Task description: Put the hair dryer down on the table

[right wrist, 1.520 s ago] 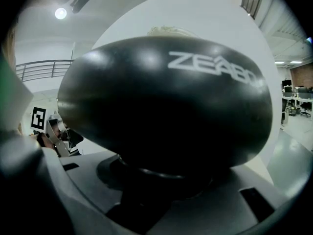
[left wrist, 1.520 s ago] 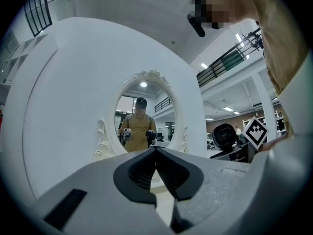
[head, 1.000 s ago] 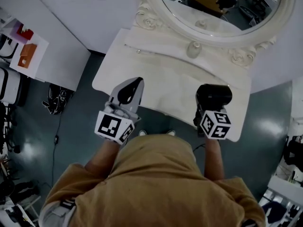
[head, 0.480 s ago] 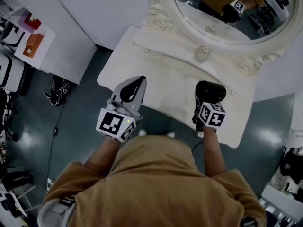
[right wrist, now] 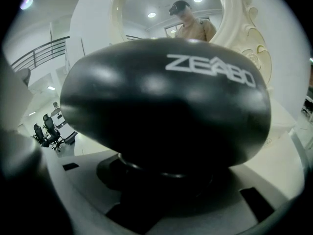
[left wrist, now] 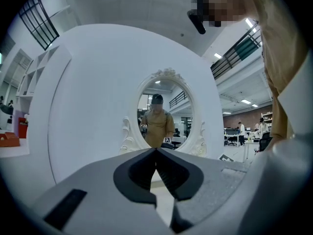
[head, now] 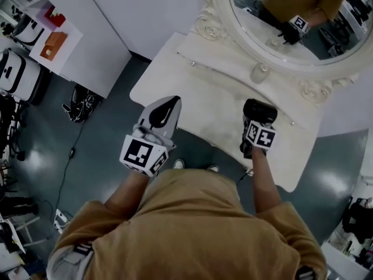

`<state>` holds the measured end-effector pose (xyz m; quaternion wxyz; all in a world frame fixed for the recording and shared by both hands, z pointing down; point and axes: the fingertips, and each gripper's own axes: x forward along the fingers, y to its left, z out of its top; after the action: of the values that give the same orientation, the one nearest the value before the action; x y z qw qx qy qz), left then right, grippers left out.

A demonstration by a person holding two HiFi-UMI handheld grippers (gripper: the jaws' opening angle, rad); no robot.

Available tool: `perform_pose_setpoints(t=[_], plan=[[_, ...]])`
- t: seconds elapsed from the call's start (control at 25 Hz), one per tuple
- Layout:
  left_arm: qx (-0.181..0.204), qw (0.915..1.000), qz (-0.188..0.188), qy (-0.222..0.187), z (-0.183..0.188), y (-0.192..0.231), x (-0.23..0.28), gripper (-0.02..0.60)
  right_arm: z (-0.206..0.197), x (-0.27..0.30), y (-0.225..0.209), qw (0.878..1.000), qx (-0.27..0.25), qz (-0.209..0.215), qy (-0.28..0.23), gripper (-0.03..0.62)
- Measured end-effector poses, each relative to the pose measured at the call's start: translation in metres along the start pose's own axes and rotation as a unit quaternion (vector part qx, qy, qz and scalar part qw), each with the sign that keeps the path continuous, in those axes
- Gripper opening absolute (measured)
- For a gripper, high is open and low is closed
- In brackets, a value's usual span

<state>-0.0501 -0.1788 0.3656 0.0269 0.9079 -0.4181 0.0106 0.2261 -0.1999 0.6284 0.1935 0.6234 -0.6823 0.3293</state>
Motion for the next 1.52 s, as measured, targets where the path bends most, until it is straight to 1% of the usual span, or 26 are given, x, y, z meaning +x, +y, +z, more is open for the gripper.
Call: perform_pose_setpoints(t=[0.16,0.4,0.56,0.72,0.76,0.92,0.96,1.04,1.08,1.16,1.2,1.28,1.32,1.44,1.52], plan=[[0.000,0.9998,0.015,0.008,-0.005,0.003,-0.011,0.003,-0.008,0.015,-0.004,1.000,-0.004,-0.005,0.020,0.196],[0.000,0.9992,0.034,0.021,-0.009,0.006,-0.026,0.003,-0.011,0.031,-0.012,0.998,-0.035,-0.036,0.049,0.196],[-0.002,0.9989,0.039,0.027,-0.015,0.003,-0.028,0.003,-0.015,0.041,-0.017,0.995,-0.046,-0.054,0.066,0.196],[-0.004,0.9988,0.039,0.029,-0.020,-0.001,-0.028,0.003,-0.019,0.050,-0.017,0.994,-0.050,-0.061,0.078,0.198],[-0.005,0.9988,0.039,0.029,-0.021,-0.002,-0.029,0.003,-0.018,0.051,-0.015,0.994,-0.051,-0.059,0.077,0.198],[-0.007,0.9987,0.042,0.028,-0.024,-0.003,-0.031,0.003,-0.001,0.062,-0.010,0.996,-0.065,-0.046,0.042,0.199],[-0.008,0.9987,0.043,0.028,-0.026,-0.003,-0.030,0.003,-0.004,0.062,-0.015,0.995,-0.063,-0.056,0.052,0.199],[-0.009,0.9986,0.045,0.028,-0.026,-0.003,-0.030,0.003,-0.027,0.050,-0.034,0.986,-0.047,-0.106,0.119,0.201],[-0.010,0.9985,0.046,0.028,-0.026,-0.003,-0.030,0.003,-0.032,0.049,-0.037,0.984,-0.043,-0.113,0.132,0.201],[-0.010,0.9985,0.046,0.027,-0.024,-0.002,-0.031,0.003,-0.027,0.056,-0.031,0.987,-0.046,-0.099,0.116,0.204],[-0.010,0.9986,0.046,0.026,-0.023,-0.002,-0.032,0.003,-0.030,0.056,-0.031,0.986,-0.045,-0.101,0.123,0.206],[-0.009,0.9986,0.046,0.026,-0.022,-0.001,-0.033,0.003,-0.047,0.048,-0.040,0.977,-0.030,-0.130,0.168,0.207],[-0.009,0.9985,0.047,0.027,-0.022,-0.001,-0.034,0.003,-0.051,0.045,-0.043,0.974,-0.024,-0.139,0.179,0.207],[-0.010,0.9985,0.046,0.027,-0.021,0.000,-0.034,0.003,-0.051,0.047,-0.046,0.974,-0.019,-0.144,0.176,0.218],[-0.009,0.9987,0.043,0.026,-0.021,0.001,-0.033,0.003,-0.046,0.052,-0.041,0.978,-0.024,-0.132,0.160,0.222]])
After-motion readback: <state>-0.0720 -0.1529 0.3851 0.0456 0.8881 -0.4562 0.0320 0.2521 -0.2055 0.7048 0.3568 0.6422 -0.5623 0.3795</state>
